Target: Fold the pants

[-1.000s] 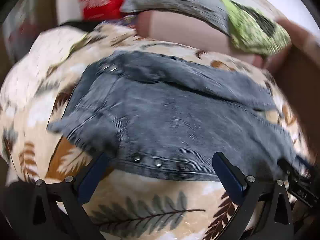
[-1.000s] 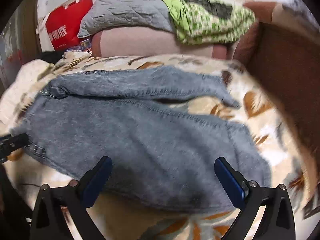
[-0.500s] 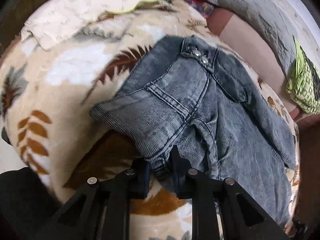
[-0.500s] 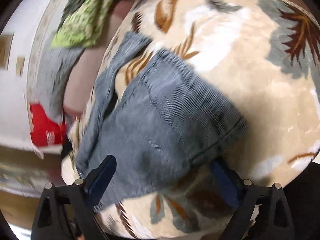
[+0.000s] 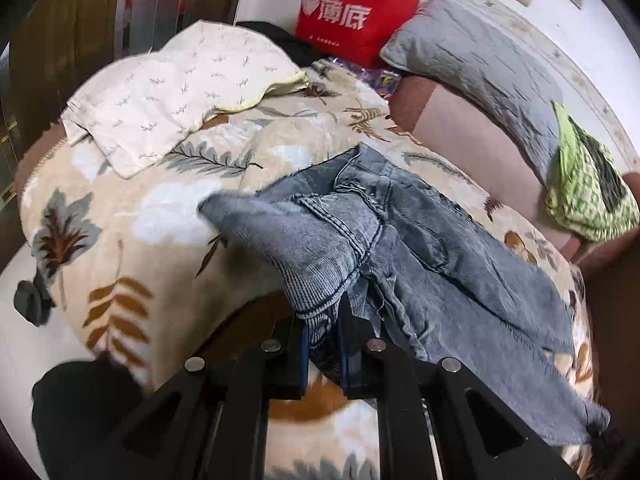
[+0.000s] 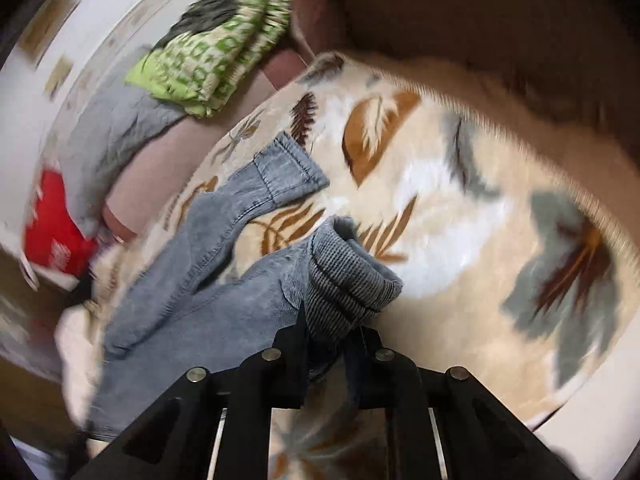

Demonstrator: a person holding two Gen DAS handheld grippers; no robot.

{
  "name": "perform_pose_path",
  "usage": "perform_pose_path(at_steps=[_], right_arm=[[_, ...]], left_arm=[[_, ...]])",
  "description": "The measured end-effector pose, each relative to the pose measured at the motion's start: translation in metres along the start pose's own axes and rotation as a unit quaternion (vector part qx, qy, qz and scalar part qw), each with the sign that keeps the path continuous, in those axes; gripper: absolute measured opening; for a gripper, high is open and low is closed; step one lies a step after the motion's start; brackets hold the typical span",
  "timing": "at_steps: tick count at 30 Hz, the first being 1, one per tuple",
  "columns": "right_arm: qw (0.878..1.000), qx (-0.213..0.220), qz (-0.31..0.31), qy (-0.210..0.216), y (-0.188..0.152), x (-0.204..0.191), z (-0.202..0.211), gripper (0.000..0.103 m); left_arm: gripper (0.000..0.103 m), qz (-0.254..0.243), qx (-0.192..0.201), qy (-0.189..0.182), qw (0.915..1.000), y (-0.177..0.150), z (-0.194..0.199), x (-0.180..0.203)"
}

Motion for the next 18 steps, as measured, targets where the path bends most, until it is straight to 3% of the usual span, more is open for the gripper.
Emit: perform_pose_path(at_steps=[2,3,4,5,6,7,10,13,15,17,18], right_arm=[[0.999,-0.037,0.011,-0.029,-0.011,0.014,-0.014,0.022],[0.997,-0.059,0.002,-0.039,-0.019,0.024,-0.022,0.029],[0.996,-0.078,-0.009,-0.045,-0.027,0.035,-0.027,0.044],[0.995,-0.089,-0.021,-0.047,-0.031,0.043,-0.028,0.048],[0.995,-0.085,-0.032,-0.037,-0.030,0.045,-0.023,0.056],[0.996,-0.072,-0.033,-0.042,-0.024,0.046,-0.014,0.070],[0.997,-0.005,-0.011,-0.072,0.000,0.048,0.019,0.073],[0.999,0.022,-0.011,-0.026,0.013,0.029,0.038,0.074],[1.000,0.016,-0.001,0.026,0.013,0.009,0.036,0.081],[0.998,-0.020,-0.007,0.059,0.004,0.004,0.016,0.083],[0.997,-0.049,-0.019,0.054,-0.006,0.011,0.000,0.083]], left_arm=[[0.012,0.001,-0.025,0.007,0.9997,-0.016,-0.008,-0.006],[0.013,0.006,-0.041,0.015,0.9990,-0.025,-0.013,-0.013],[0.014,0.003,-0.060,0.027,0.9978,-0.036,-0.021,-0.019],[0.019,-0.002,-0.071,0.036,0.9968,-0.041,-0.026,-0.023],[0.025,-0.001,-0.076,0.042,0.9962,-0.042,-0.027,-0.026],[0.028,-0.001,-0.074,0.041,0.9964,-0.041,-0.027,-0.027],[0.043,-0.022,-0.022,0.057,0.9979,-0.014,-0.002,-0.019],[0.063,-0.038,0.043,0.050,0.9971,0.013,0.023,-0.005],[0.074,-0.060,0.084,0.033,0.9941,0.027,0.035,0.013],[0.076,-0.084,0.084,0.016,0.9928,0.029,0.030,0.029],[0.076,-0.091,0.078,0.013,0.9927,0.028,0.024,0.033]])
Point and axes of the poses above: each gripper's, at about its wrist camera, not at the fingertips, and z roughly against the way its jaws point, x to its right, y to its top, the point moved 10 cm from there along -z, roughly the way its jaws point, and after that the axes turned 4 degrees about -z, right-handed, at the moved point
